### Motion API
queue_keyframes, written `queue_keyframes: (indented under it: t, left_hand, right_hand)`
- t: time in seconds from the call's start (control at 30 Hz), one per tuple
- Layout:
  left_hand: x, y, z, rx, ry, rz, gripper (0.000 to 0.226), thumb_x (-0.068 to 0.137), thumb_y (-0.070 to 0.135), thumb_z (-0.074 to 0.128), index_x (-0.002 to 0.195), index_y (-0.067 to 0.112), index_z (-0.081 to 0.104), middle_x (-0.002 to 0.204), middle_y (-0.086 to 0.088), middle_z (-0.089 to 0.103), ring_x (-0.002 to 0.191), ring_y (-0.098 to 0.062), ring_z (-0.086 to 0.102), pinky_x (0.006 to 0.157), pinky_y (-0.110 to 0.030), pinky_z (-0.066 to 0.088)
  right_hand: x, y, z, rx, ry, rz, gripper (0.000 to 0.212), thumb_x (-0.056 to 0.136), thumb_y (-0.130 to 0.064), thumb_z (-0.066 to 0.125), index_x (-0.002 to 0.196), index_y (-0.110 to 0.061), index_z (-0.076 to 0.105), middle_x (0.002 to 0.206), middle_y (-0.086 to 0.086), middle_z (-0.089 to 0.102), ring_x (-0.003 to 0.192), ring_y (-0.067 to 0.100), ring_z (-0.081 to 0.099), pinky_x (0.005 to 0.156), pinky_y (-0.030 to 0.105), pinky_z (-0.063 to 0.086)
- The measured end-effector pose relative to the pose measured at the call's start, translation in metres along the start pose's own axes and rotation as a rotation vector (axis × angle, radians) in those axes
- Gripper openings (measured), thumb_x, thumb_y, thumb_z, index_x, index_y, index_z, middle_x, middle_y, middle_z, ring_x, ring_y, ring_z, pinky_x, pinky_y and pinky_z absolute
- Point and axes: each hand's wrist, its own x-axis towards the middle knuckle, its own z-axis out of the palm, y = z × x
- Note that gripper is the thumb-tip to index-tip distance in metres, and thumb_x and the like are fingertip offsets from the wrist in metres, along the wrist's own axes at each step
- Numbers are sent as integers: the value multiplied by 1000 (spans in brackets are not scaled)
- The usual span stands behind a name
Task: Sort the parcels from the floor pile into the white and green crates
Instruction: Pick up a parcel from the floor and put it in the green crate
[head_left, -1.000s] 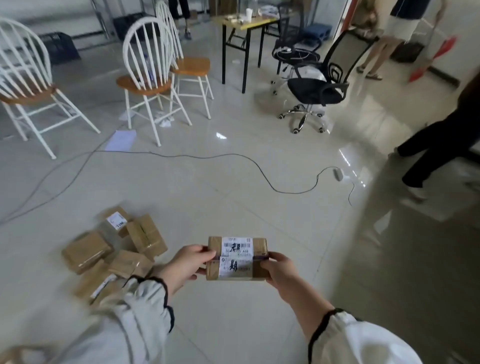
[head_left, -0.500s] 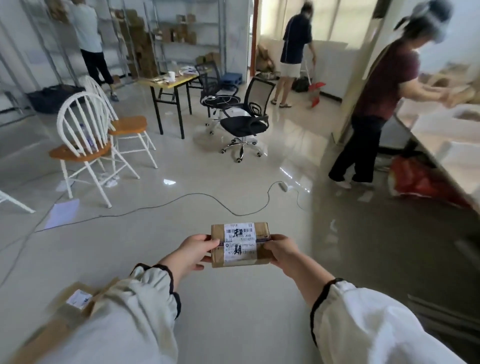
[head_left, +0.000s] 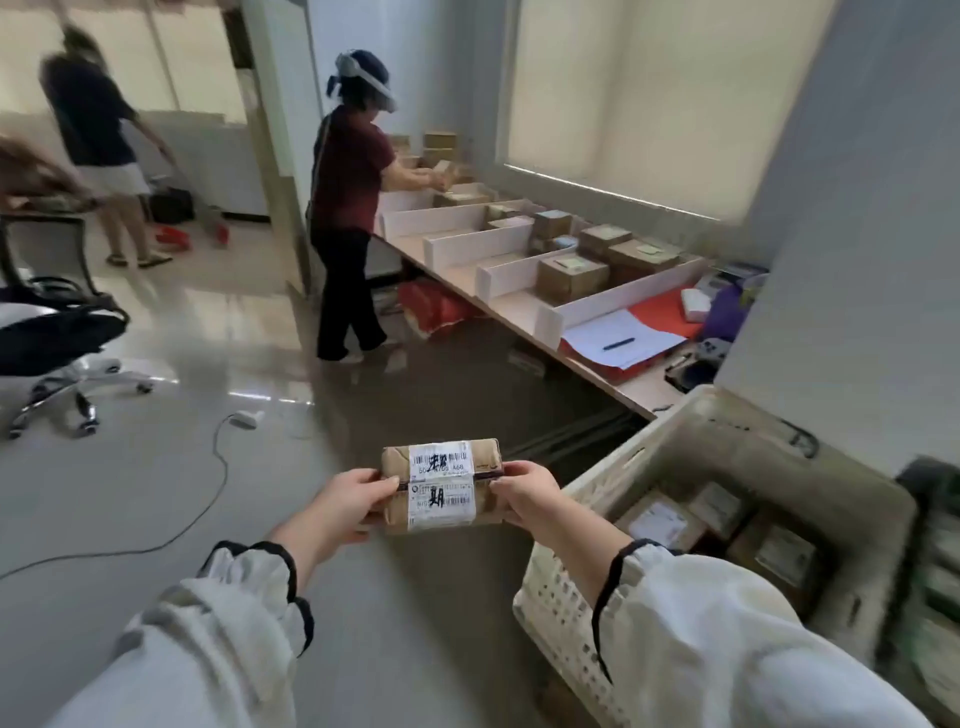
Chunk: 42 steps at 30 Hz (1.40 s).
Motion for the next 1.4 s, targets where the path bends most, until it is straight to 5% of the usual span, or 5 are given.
queue_keyframes:
  t: [0.23,0.43,0.63,0.9,1.4]
  left_hand:
    - [-14,65,181,99,-288,109,25,94,24,57,118,21,56,85,-1,65,70,-18,58,80,-35,41]
    - [-66,83,344,239,-489,116,36,95,23,56,130,15,51,102,-8,66,95,-27,61,77,-35,45]
    - [-116,83,481,321,-629,148,22,95,23,56,117,19,56,90,-5,66,75,-19,58,67,-30,42]
    - [-122,72,601,498,-770,91,38,94,27,56,129,15,52,103,-6,69,93,-24,64,90,-41,45]
    - [-33,115,785,562,-924,85,17,93,30,56,109,23,55,96,1,69,91,-18,62,82,-37,40]
  right_hand:
    - [-45,54,-184,204,346,87,35,86,9,52,120,1,58,105,15,62,97,28,61,88,40,53]
    - [-109,130,-328,241,549,165,35,86,0,57,119,-8,60,107,12,65,104,30,62,91,44,53]
    - [-167,201,-441,352,675,265,36,91,-6,56,125,-18,55,101,4,59,102,25,58,95,41,51]
    - [-182,282,-514,511,795,381,38,89,-5,58,126,-15,53,114,8,60,107,27,56,96,44,50]
    - [-89,320,-652,553,937,528,30,90,-10,57,118,-15,49,116,8,58,109,25,58,95,43,51]
